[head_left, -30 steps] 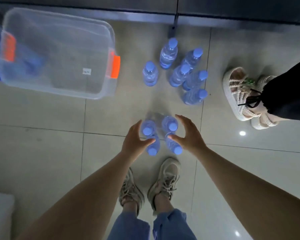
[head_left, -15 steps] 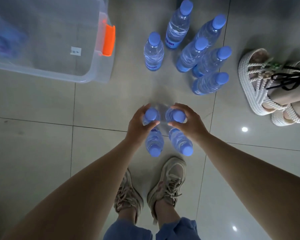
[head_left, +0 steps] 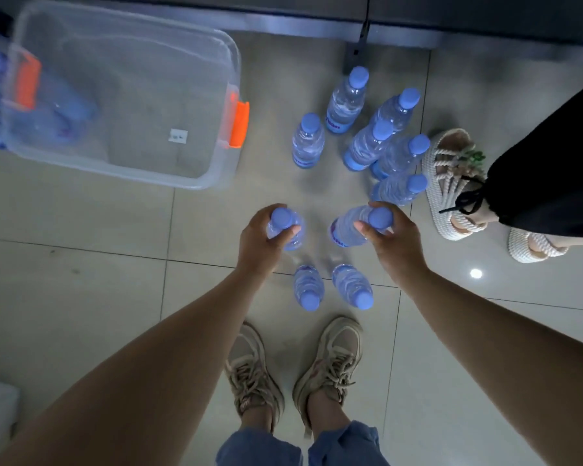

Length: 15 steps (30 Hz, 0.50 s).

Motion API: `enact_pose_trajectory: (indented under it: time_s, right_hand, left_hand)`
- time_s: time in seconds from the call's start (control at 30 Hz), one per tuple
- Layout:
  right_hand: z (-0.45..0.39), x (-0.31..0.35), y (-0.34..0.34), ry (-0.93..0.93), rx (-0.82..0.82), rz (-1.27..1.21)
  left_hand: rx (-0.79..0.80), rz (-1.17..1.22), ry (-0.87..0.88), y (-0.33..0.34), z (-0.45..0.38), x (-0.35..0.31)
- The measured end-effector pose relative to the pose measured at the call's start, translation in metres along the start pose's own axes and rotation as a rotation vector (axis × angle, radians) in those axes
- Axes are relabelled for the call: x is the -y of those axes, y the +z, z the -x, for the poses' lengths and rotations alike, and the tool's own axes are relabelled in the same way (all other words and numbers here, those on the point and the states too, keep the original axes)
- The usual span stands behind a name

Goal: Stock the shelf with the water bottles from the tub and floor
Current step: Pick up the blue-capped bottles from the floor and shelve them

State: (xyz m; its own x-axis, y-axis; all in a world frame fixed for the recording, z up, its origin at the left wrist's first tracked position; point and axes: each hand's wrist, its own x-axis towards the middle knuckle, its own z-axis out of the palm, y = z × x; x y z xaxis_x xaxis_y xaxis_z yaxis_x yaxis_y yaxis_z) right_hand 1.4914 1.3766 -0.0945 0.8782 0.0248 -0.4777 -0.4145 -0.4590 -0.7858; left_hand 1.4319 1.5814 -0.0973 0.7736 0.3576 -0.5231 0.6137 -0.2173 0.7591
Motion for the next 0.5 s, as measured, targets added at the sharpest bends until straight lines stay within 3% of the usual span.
enact_pose_trajectory:
  time_s: [0.2,0.5]
  right_hand:
    - [0.053,0.111,-0.026,-0.102,0.050,-0.066]
    - [0.120,0.337,-0.061,-0.345,0.088,-0.103]
  left_hand:
    - [-0.064,0.040,0.075,-0.063,0.044,-0.088]
    - [-0.068,0.080,0.252,-0.190,0.111,-0.270]
